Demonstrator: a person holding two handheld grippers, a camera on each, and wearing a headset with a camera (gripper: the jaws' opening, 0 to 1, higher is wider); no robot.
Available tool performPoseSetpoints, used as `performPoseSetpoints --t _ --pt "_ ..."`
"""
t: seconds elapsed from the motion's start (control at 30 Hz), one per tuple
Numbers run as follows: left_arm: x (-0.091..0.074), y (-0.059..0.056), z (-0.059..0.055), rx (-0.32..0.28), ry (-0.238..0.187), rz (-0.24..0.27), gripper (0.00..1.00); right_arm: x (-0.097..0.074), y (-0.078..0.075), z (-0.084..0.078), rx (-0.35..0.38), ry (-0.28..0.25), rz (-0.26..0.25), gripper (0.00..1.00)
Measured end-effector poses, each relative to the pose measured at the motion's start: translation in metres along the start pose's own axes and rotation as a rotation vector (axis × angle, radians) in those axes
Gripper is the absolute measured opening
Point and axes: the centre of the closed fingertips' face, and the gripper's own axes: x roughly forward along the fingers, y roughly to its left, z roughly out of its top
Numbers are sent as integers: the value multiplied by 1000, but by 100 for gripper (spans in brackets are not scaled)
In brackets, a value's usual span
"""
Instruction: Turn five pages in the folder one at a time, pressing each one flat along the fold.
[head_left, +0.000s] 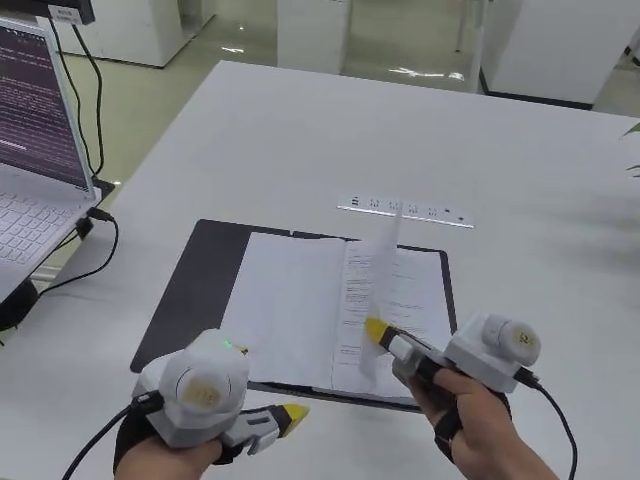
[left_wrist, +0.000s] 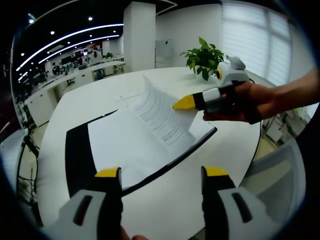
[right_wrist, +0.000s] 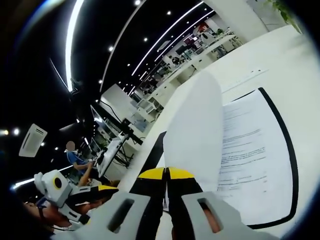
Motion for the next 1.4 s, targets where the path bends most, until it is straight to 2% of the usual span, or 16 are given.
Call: performPoseSetpoints --t 0.47,0.8,0.97,1.1,1.4 --pt "-13 16 1 -3 -18 16 65 36 34 -20 -14 49 49 0" --pt "-21 23 -7 -14 -13 30 65 63 64 -33 -6 77 103 0" --pt "-21 22 -14 -13 3 26 66 72 76 -45 -16 107 127 0" --pt "-23 22 -16 -13 7 27 66 80 81 -54 -8 120 135 0" --pt "-25 25 -17 -26 5 33 66 98 82 -60 26 130 135 0"
